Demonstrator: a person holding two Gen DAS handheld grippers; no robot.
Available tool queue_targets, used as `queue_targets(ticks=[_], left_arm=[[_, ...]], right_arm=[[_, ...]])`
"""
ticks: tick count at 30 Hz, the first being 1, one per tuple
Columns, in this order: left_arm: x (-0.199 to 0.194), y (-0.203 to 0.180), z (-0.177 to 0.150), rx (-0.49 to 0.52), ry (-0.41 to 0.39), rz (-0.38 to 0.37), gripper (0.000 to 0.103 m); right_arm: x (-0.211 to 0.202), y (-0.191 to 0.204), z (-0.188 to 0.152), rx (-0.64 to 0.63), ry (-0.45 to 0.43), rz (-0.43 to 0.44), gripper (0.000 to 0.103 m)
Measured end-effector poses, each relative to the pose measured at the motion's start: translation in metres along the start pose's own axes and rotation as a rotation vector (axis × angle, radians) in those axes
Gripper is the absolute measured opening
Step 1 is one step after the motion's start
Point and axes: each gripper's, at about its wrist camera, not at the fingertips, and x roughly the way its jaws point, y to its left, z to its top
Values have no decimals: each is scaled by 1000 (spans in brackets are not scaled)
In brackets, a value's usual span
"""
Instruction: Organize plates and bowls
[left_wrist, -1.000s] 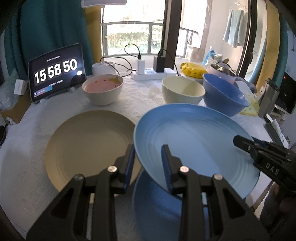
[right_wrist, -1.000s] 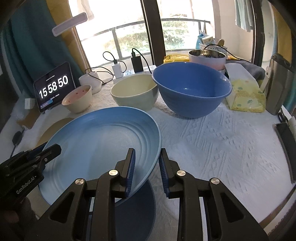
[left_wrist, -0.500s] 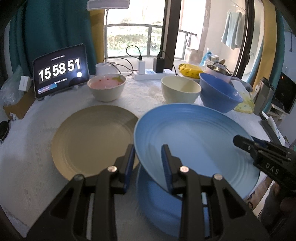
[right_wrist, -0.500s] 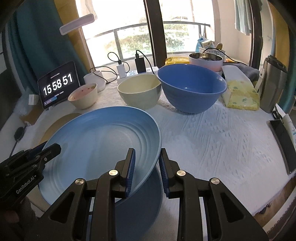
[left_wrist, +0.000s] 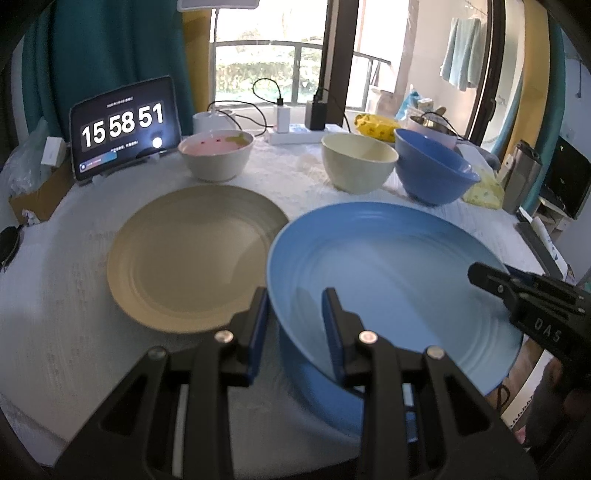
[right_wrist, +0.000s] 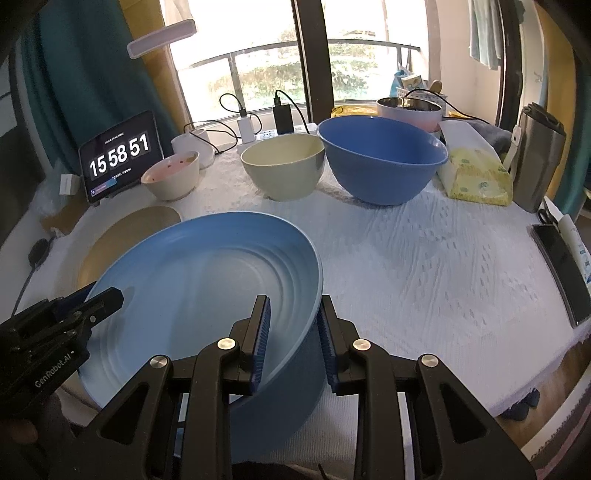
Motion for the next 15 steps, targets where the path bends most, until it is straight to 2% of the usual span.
queue_targets(ticks=[10, 15], left_arm=[[-4, 0, -15, 5, 19, -9, 30], [-1, 2, -23, 0, 58, -11, 31]], right_arm=[[-5, 3, -13, -8, 13, -13, 28], [-7, 4, -20, -9, 21, -14, 28]])
